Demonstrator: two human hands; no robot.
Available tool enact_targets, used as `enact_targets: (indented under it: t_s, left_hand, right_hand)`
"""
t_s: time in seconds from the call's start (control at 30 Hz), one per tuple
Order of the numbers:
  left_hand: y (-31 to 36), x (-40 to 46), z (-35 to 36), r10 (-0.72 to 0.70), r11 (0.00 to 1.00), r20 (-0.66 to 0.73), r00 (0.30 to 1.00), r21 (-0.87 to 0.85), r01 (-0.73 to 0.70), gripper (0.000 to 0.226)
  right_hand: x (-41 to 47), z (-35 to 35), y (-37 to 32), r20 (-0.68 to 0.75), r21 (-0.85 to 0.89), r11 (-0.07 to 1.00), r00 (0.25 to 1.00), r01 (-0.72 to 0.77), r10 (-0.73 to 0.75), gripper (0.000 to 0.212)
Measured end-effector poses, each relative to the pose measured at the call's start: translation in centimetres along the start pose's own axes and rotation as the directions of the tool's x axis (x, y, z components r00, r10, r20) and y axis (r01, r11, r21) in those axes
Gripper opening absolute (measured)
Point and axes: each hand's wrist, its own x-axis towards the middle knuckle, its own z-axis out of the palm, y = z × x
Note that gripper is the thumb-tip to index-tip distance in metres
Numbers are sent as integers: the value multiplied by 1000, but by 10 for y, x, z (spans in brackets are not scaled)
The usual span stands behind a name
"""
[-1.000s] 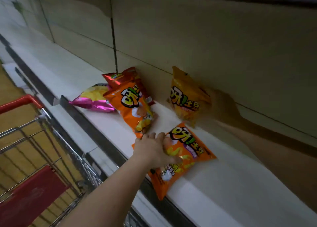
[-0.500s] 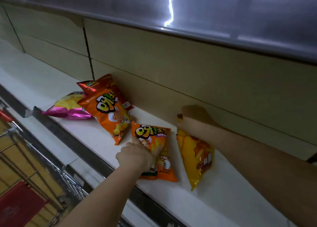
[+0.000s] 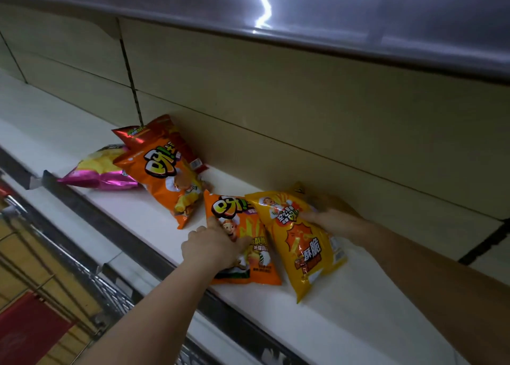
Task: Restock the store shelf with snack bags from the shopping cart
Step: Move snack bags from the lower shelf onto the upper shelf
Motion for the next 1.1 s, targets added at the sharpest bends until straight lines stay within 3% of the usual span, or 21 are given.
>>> enact_targets:
  t_s: [0.07,0.13,0.17,0.23,0.3,0.37,0.47,0.53,0.57,0.63,0.67,0.73,0.83,0.9,1.0,1.1]
  left_hand:
    - [2,2,-1,0,1000,16,1000,5,0,97]
    - [2,4,-3,-6,1000,32,999,-5,6,98]
    - [2,5,-4,-4,1000,39,999,-1,4,97]
    - [4,2,-7,32,999,55,998,23,-33,88]
    - [5,-3,-10,70,996,67,995,46,-73,80]
    - [4,-7,-12,98,993,78,992,52,-102,75]
    - [-2,-5,-10,85,996,71,994,1,-85,81]
    - [-5,-5,-11,96,995,71,993,-28,-94,83]
    - [-5,-5,-12,108,994,77,991,-23,-107,81]
    - [-6,-2,-10,105,994,92,990,-32,-102,83]
    - [-6,0,-9,82,996,98,992,-54,-77,90]
    - [-7,3,-7,47,994,86,995,-98,-39,97]
    - [0,9,-9,69,983,100,993,-178,-50,91]
    - [8,17,-10,113,954,131,985,-292,-70,91]
    - [13,31,-12,55,864,127,990,-504,17,113]
    - [15,35,-8,-33,793,129,991,-600,105,111]
  right_hand:
    - [3,15,6,-231,-250,968,971,8,-68,52]
    - [3,34,6,-444,-419,907,861,45,-248,57]
    - [3,45,5,-448,-437,895,841,89,-302,59]
    - [0,61,2,-372,-454,881,870,135,-325,74]
    - [0,67,1,-316,-518,849,900,102,-301,87]
    - [4,62,1,-340,-535,843,899,56,-276,83]
    - [0,37,-13,-364,-356,928,900,105,-241,60]
    - [-3,14,-22,-317,-98,980,928,170,-193,48]
    - [-2,2,-23,-277,106,971,944,213,-177,50]
    - [-1,-15,-20,-158,504,832,972,230,-173,51]
    - [1,-18,-14,-89,571,800,983,184,-162,49]
    - [7,-13,-1,-21,486,871,997,74,-73,39]
    - [21,2,15,-188,239,963,968,-122,169,24]
    - [27,11,13,-251,106,972,941,-208,229,38]
    - [33,21,7,-176,283,939,952,-194,249,55]
    - [35,25,3,-151,302,936,960,-182,235,73]
